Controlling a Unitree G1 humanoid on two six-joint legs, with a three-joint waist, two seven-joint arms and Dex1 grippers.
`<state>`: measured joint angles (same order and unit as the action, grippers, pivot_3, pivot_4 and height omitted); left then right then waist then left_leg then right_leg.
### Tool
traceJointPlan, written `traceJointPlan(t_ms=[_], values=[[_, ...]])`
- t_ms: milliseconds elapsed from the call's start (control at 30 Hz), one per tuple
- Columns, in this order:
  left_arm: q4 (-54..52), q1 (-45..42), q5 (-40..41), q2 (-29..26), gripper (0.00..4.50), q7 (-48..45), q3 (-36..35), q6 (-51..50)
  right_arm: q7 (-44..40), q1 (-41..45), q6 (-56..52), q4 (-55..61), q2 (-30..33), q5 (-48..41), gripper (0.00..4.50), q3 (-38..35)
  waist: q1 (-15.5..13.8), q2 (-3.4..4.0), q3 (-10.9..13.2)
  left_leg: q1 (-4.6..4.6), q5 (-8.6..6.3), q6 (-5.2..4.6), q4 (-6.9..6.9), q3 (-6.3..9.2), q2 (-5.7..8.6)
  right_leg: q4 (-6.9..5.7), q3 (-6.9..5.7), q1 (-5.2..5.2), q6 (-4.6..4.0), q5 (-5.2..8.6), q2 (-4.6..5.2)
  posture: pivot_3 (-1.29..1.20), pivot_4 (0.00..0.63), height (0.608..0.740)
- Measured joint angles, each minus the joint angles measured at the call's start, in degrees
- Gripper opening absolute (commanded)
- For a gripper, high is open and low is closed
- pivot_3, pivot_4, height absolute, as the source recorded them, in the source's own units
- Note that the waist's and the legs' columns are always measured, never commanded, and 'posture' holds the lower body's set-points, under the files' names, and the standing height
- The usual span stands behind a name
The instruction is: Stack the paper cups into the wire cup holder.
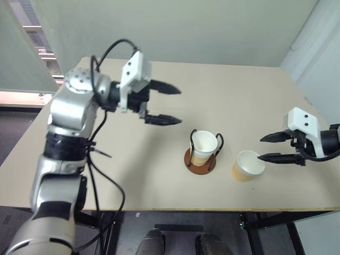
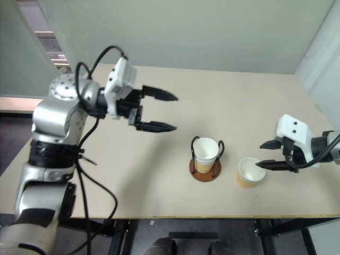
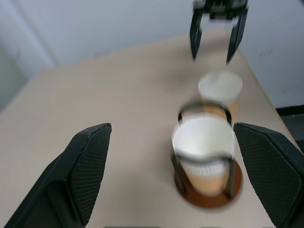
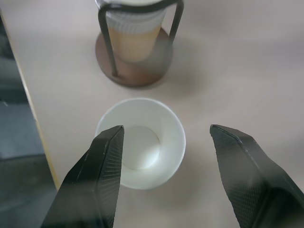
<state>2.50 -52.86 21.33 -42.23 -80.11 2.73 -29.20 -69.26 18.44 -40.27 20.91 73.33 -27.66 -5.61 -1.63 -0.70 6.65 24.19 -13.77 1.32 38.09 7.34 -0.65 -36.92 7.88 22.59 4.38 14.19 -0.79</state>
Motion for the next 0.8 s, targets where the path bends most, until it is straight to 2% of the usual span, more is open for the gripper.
traceJointPlan(t_ms=[133,367,467,567,800], values=[[-3.71,4.58,1.01,-5.3,4.44,1.33,-2.45,-1.93,-0.34,-1.4,0.82,4.14,1.79,2.23,2.99,1.79,-0.16,0.0,0.0,0.0,0.0,0.0,0.0,0.03,0.0,0.01,0.0,-0.02,-0.02,0.0,0.01,0.0,0.15,0.74],[-6.25,6.67,2.06,-7.8,4.44,3.26,-3.75,-2.51,0.16,-2.33,-0.16,9.17,2.67,3.68,2.99,4.06,-0.1,0.0,0.0,-0.06,0.01,0.01,0.0,0.02,-0.03,0.0,-0.01,-0.03,-0.15,-0.01,0.03,0.0,0.15,0.74],[-6.48,6.7,2.22,-7.84,4.5,3.99,-3.74,-2.51,0.59,-3.61,0.31,9.03,2.65,5.36,3.57,5.56,-0.09,0.0,0.0,-0.06,0.01,0.01,-0.02,0.02,-0.04,-0.01,-0.01,-0.01,-0.18,-0.02,0.04,0.0,0.15,0.74],[-6.48,6.7,2.29,-7.86,4.5,4.16,-3.73,-2.47,0.91,-4.08,0.95,8.94,1.99,6.41,4.47,6.84,0.04,0.0,0.0,-0.06,0.01,0.01,-0.06,0.02,-0.05,-0.01,-0.01,0.0,-0.19,-0.02,0.02,0.0,0.15,0.74],[-6.38,6.66,2.46,-8.73,4.5,2.36,-3.05,-1.16,1.81,-3.02,3.73,7.91,-1.43,11.73,4.47,13.99,0.16,0.0,0.0,-0.06,0.01,0.01,-0.06,0.02,-0.06,-0.01,-0.01,0.02,-0.19,-0.03,0.03,0.0,0.15,0.74]])
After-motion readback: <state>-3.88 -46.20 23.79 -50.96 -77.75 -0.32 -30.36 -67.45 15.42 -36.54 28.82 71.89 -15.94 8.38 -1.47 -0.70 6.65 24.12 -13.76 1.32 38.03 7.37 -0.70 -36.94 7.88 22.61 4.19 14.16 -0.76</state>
